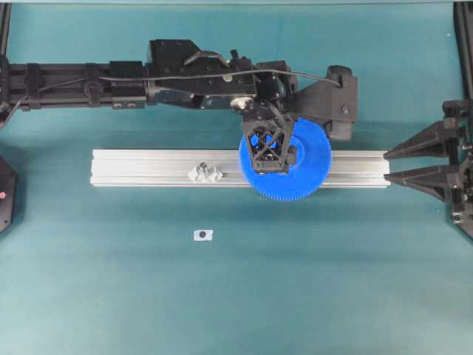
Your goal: Insert the large gear onto the shaft.
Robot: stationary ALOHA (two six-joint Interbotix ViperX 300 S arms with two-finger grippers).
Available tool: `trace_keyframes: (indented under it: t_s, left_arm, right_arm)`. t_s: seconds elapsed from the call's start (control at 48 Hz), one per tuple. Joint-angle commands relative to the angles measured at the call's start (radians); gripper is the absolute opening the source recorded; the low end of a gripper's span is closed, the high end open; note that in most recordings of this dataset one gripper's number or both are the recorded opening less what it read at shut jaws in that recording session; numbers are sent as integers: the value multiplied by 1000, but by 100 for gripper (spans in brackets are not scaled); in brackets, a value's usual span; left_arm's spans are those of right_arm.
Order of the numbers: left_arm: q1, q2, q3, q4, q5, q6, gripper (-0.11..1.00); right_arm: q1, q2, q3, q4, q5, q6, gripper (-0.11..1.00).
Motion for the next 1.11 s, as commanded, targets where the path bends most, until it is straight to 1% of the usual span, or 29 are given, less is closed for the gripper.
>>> trace_keyframes:
  t_s: [0.0, 0.146, 0.313, 0.5, 0.626, 0.834, 1.084]
  left_arm:
    - [-8, -63, -32, 2, 6, -3, 93]
    - [-11, -107, -21, 2, 6, -8, 93]
    - [-11, -166, 5, 2, 2, -18, 92]
    - [-12, -252, 63, 2, -6, -23, 91]
    - [-11, -304, 114, 2, -12, -25, 91]
    - [-14, -397, 213, 2, -37, -46, 91]
    - [-14, -554, 382, 2, -164, -92, 91]
  right_arm:
    - [2, 5, -11, 2, -8, 8, 49]
    - [2, 2, -9, 2, -6, 8, 49]
    - [2, -35, 0, -2, 0, 8, 49]
    - [2, -89, 6, 0, 54, 8, 48]
    - [2, -110, 6, 0, 94, 8, 48]
    - [2, -115, 6, 0, 104, 8, 49]
    - [-5, -117, 5, -2, 110, 8, 49]
